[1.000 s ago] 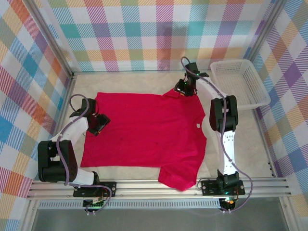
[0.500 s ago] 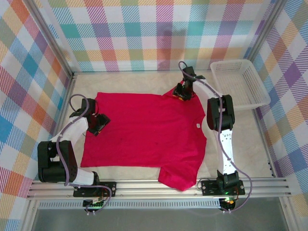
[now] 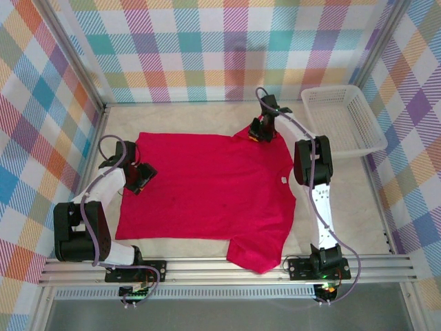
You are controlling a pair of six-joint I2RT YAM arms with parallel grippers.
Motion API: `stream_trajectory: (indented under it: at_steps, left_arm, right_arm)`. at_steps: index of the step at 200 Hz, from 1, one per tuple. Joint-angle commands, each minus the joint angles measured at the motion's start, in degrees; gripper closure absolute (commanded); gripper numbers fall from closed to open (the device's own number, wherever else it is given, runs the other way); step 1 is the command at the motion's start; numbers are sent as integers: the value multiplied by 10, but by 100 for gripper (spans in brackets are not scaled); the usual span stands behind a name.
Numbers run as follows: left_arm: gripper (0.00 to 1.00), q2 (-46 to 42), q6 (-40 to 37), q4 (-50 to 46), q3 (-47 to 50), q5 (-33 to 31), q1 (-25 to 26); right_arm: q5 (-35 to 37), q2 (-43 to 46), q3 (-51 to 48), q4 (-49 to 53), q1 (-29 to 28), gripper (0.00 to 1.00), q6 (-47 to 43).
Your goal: Fold the inside-out t-shirt
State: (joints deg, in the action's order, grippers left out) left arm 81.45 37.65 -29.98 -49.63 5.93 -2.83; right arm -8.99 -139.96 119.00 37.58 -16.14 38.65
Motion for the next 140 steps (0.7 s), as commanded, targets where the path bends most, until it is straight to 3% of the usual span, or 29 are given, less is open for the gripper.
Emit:
stream_trajectory:
  at_steps: [1, 43, 74, 93, 107, 112, 122, 128, 140]
  left_arm:
    - [37, -2, -13, -4, 7, 2, -15]
    - [37, 0, -12, 0, 6, 5, -15]
    - [37, 5, -12, 1, 6, 9, -16]
    - [37, 4, -6, 6, 12, 10, -16]
    - [37, -7, 11, 25, 29, 20, -16]
    - [37, -12, 18, 34, 36, 25, -15]
    - [37, -24, 27, 47, 50, 34, -15]
    - [37, -32, 30, 49, 55, 35, -15]
    - [36, -46, 31, 42, 55, 30, -15]
  right_arm:
    - [10, -9, 34, 27, -6, 98, -3]
    - [24, 13, 61, 29, -11, 100, -10]
    - [46, 16, 100, -49, -13, 100, -7]
    - [32, -46, 191, -104, -13, 100, -8]
    - [-16, -135, 333, -103, -13, 100, -4]
    - [-37, -169, 393, -95, -12, 90, -4]
    - [-68, -222, 491, -67, -13, 55, 5]
    - [-82, -234, 515, -51, -12, 40, 12]
    - [-102, -207, 477, -38, -12, 32, 13]
